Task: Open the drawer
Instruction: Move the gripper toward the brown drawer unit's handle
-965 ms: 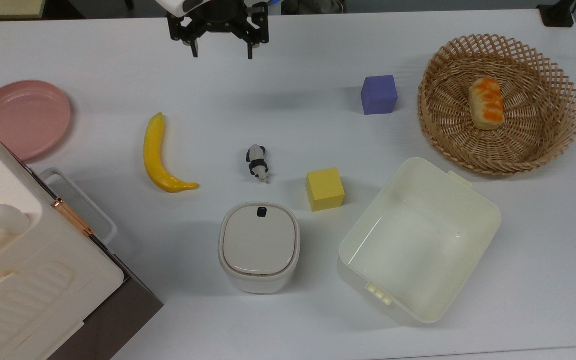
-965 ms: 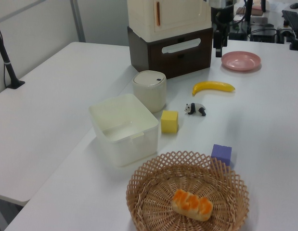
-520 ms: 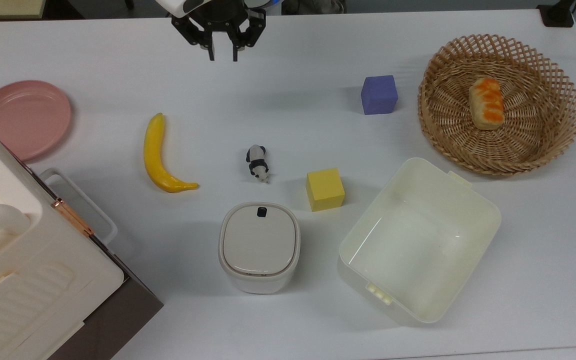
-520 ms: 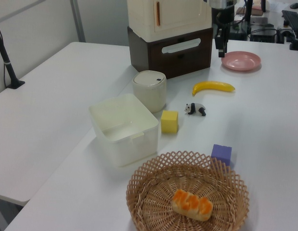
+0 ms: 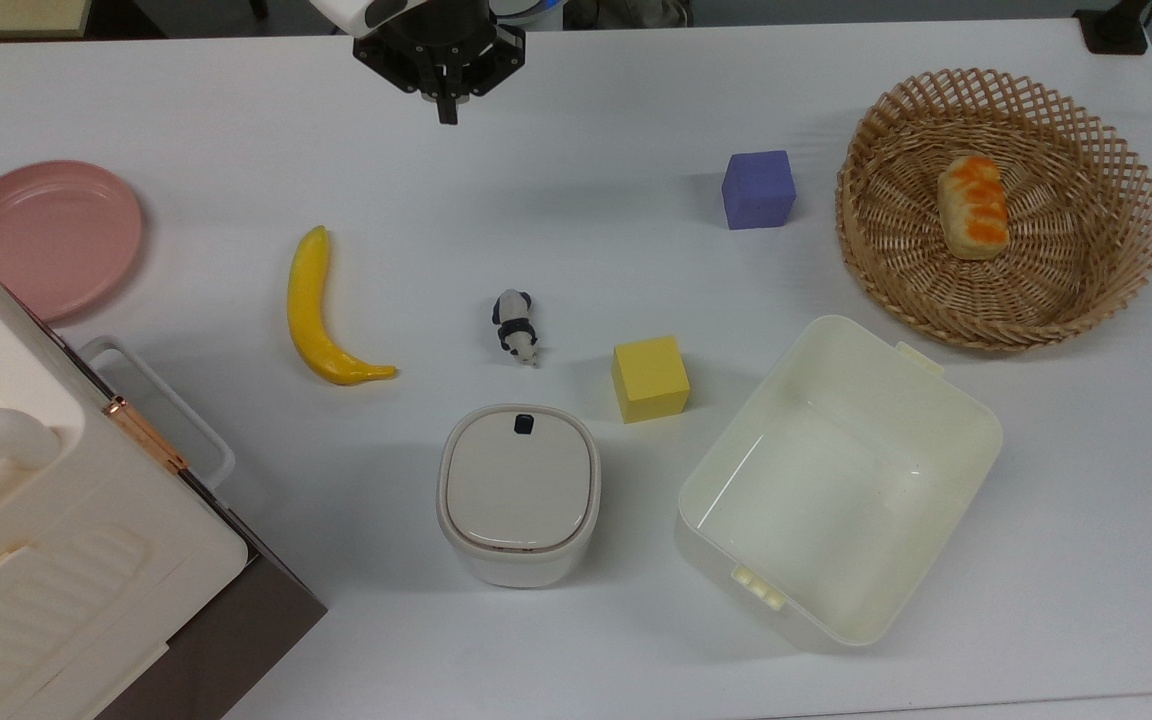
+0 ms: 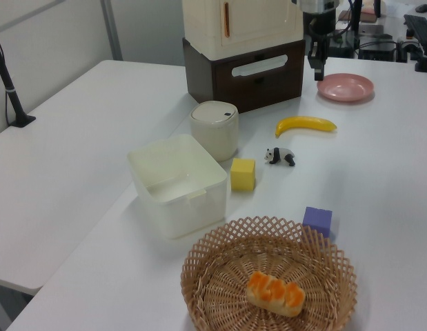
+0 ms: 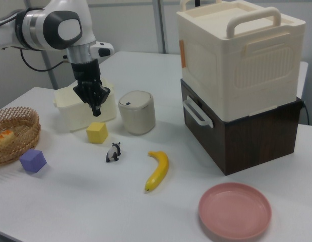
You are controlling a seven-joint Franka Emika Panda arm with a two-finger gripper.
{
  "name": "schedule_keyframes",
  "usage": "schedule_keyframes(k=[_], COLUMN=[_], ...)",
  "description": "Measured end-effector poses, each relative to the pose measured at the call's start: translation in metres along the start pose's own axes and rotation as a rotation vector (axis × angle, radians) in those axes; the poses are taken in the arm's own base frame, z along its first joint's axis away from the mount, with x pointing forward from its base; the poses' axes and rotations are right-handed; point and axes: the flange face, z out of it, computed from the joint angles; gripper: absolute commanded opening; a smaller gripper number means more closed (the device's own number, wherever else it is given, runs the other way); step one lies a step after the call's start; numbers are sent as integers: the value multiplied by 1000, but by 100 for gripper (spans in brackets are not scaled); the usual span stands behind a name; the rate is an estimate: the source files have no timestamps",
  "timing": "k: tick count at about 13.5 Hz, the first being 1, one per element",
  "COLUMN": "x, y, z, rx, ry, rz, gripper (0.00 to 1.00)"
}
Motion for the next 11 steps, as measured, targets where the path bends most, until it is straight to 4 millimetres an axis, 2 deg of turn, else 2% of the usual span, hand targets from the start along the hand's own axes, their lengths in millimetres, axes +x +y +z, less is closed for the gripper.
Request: schedule_keyframes(k=[5, 8, 11], x=[16, 26, 45], y=[23, 34, 41], z=[2, 10, 23], rx=[32, 48, 63], ry=[87, 115, 181], rz=[178, 291, 404], gripper=[1, 1, 2])
